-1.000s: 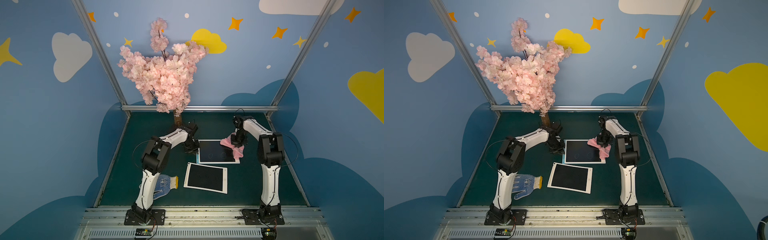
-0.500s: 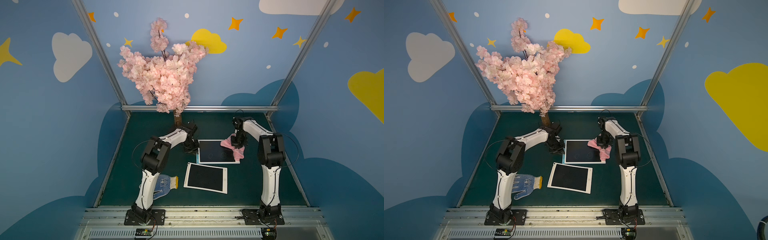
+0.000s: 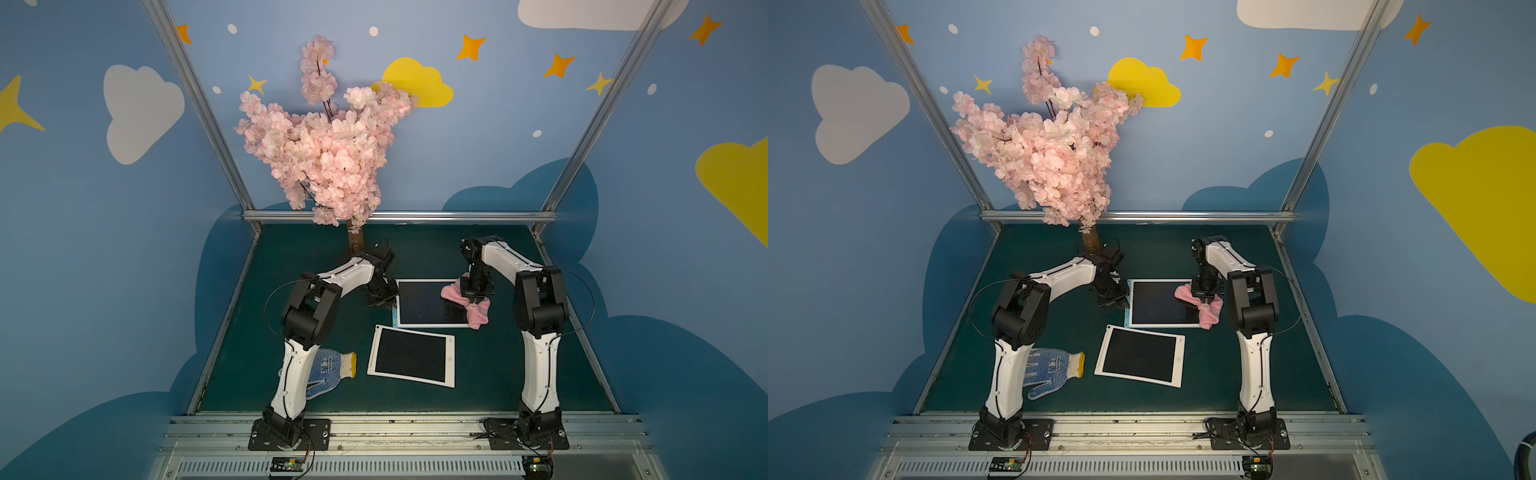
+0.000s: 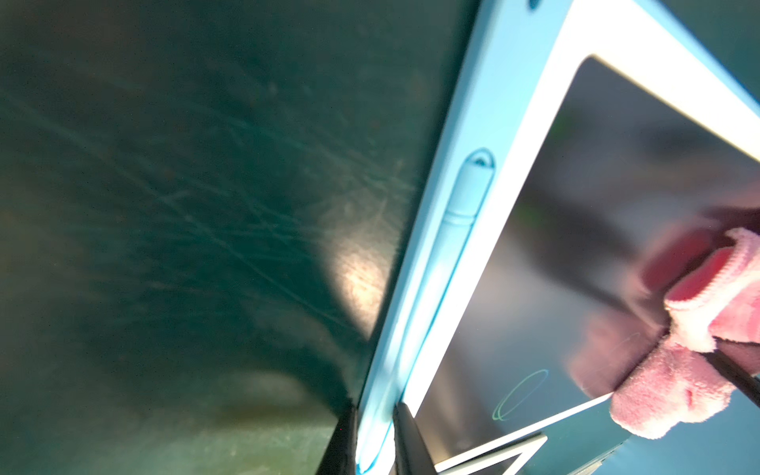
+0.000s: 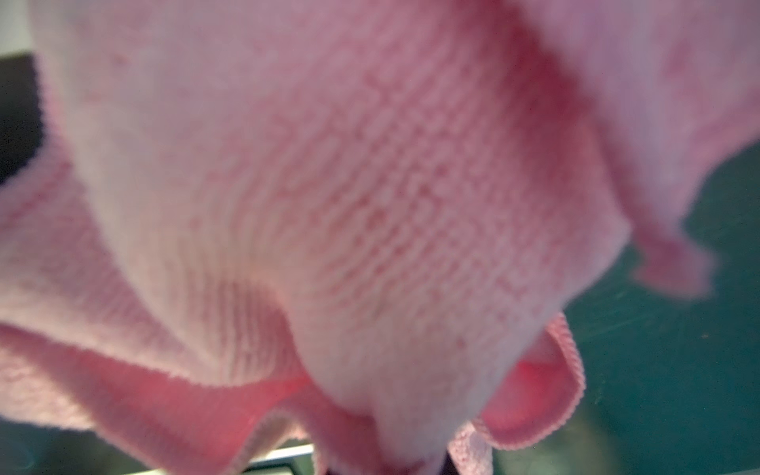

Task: Wipe the drawing tablet
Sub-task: Wipe the dirt from the drawing tablet.

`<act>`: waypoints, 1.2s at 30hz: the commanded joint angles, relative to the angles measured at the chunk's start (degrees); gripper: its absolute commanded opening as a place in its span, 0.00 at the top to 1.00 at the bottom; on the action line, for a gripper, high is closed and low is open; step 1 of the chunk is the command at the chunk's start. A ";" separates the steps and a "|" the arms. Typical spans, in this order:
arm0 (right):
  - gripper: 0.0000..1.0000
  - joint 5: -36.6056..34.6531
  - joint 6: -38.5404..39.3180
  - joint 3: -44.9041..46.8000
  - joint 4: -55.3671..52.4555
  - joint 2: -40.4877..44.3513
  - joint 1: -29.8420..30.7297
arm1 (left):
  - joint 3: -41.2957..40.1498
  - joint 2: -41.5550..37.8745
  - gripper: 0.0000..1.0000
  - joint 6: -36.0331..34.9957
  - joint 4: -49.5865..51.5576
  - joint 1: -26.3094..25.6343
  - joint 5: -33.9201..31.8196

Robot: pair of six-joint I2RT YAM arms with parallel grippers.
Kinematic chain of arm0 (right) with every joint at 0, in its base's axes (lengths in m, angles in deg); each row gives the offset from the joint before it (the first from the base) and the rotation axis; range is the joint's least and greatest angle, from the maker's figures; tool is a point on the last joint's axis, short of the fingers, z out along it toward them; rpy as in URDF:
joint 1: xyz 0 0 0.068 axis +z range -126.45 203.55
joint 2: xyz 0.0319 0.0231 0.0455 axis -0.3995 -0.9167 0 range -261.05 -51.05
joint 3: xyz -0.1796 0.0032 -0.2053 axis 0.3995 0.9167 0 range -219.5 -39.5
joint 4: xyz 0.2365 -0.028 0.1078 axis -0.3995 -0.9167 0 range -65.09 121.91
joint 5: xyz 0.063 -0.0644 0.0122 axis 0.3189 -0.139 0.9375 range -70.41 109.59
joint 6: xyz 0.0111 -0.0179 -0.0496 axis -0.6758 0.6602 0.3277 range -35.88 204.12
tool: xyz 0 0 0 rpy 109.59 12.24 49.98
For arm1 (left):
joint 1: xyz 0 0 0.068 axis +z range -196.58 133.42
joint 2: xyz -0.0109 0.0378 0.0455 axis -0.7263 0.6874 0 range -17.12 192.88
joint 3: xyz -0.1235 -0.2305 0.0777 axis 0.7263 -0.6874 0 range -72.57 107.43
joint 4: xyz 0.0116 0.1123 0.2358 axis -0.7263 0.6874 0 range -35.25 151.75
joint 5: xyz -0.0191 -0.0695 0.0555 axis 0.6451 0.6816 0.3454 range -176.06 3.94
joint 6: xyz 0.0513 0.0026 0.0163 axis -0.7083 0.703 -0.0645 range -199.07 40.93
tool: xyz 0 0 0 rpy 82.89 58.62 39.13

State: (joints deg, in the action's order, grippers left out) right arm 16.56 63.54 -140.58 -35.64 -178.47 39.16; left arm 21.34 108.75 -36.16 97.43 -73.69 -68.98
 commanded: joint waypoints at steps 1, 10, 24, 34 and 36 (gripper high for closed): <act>1.00 0.88 -0.01 0.93 6.47 -0.91 0.14 | -1.25 2.21 0.81 -0.17 -1.41 1.00 -5.31; 1.00 0.26 -0.47 1.56 10.58 -0.44 0.41 | -1.74 1.85 0.81 -0.54 -1.19 1.28 -5.51; 1.00 -0.06 -1.48 13.15 13.07 6.09 -1.74 | -0.73 2.36 0.81 -1.32 -0.05 1.42 -5.63; 1.00 1.13 0.53 -10.11 4.45 -5.40 -5.30 | -0.46 2.46 0.81 -1.10 0.22 1.42 -5.92; 1.00 1.53 0.98 -10.67 4.16 -4.20 -5.77 | -0.51 2.37 0.81 -0.99 0.04 1.37 -5.94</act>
State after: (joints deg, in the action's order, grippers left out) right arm 18.22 63.59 -149.70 -29.81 -182.75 34.31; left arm 21.38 108.73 -36.48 97.58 -73.62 -68.91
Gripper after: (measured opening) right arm 0.064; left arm 0.192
